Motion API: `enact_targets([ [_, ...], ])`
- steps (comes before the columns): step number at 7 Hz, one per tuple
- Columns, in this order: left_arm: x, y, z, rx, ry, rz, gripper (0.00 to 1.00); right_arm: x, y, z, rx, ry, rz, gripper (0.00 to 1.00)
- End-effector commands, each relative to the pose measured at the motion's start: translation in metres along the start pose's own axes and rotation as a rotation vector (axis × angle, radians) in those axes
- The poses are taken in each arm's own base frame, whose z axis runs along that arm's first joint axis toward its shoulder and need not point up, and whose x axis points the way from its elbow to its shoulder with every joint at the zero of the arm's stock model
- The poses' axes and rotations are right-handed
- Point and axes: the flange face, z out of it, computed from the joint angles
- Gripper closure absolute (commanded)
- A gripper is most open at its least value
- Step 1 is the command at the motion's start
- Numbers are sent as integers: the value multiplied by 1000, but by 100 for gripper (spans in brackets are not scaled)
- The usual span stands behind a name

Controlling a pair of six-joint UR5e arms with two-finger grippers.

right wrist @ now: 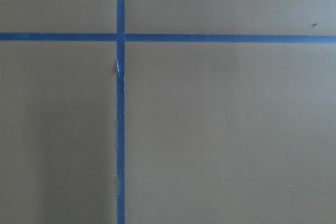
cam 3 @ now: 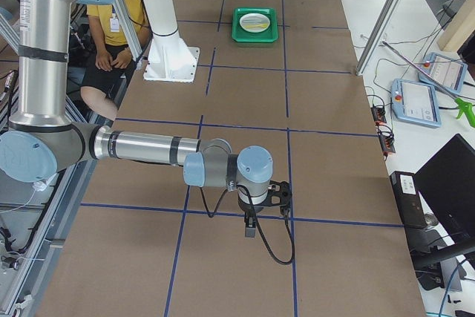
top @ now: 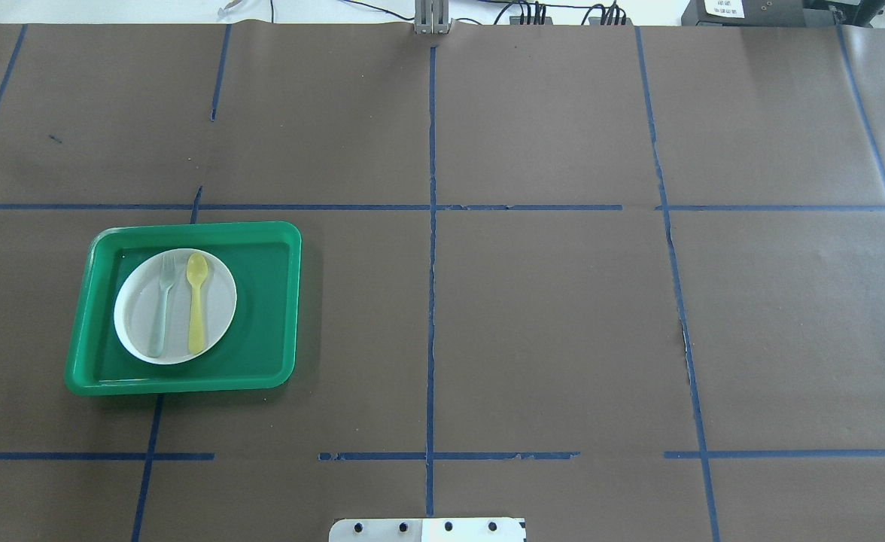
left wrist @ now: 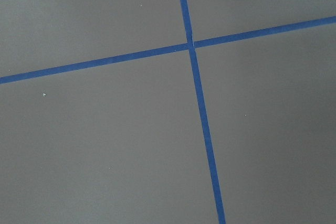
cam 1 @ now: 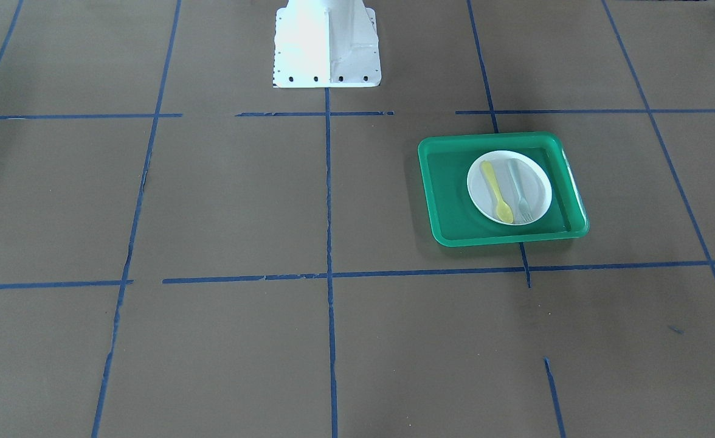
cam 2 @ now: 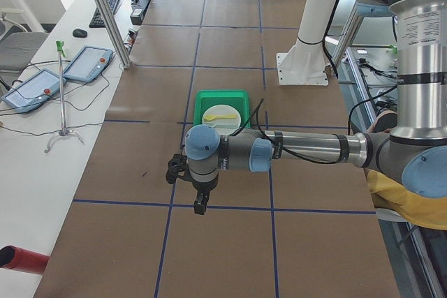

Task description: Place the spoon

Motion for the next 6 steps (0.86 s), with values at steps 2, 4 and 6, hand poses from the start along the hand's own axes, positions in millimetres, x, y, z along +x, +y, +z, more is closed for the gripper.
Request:
enact_targets([
  [2, -2, 1, 2, -6, -1, -10, 0, 0, 0, 0, 0, 0, 1, 0],
  [4, 6, -4, -6, 11, -1, 6, 0, 0, 0, 0, 0, 0, 1, 0],
  [6, 52, -25, -22, 48, -1, 95, 0, 0, 0, 0, 0, 0, 1, 0],
])
